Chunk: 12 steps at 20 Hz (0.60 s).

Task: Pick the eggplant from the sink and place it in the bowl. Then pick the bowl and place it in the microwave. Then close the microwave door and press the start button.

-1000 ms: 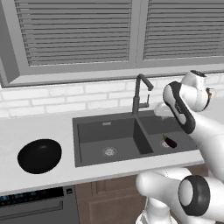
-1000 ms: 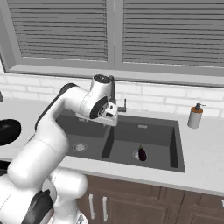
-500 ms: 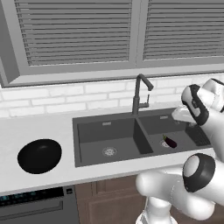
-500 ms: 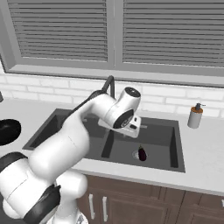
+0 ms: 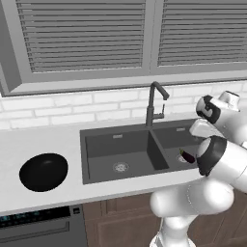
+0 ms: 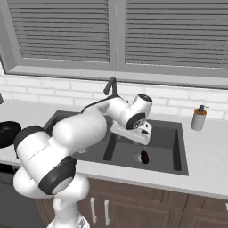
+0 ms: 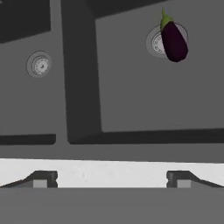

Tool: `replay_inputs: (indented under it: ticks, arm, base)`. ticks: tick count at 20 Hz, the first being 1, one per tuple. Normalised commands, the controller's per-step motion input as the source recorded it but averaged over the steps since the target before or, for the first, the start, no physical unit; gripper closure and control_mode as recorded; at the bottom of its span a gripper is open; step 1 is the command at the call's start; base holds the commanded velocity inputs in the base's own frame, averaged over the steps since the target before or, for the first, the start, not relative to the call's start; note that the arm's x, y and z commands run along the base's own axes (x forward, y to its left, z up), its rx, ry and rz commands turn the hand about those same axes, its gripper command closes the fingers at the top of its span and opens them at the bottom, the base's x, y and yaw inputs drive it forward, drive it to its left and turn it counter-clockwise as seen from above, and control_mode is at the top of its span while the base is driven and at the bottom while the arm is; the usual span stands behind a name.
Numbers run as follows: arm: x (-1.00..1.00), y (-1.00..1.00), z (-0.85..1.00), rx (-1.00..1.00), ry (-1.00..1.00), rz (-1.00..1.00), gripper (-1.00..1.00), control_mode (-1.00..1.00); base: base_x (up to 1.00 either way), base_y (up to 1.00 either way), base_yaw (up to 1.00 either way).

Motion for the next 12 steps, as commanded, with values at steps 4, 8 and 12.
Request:
replay_inputs:
  ticks: [4, 8, 12]
  arm:
    - [0.16, -0.27, -0.45, 0.00, 0.00, 0.00, -1.00, -1.00]
    - [0.25, -0.07, -0.49, 0.00, 0.02, 0.00, -1.00, -1.00]
    - [0.25, -0.01, -0.51, 0.00, 0.00, 0.00, -1.00, -1.00]
  base:
    - [0.00, 0.00, 0.00]
    - [0.00, 0.00, 0.00]
    - [0.00, 0.00, 0.00]
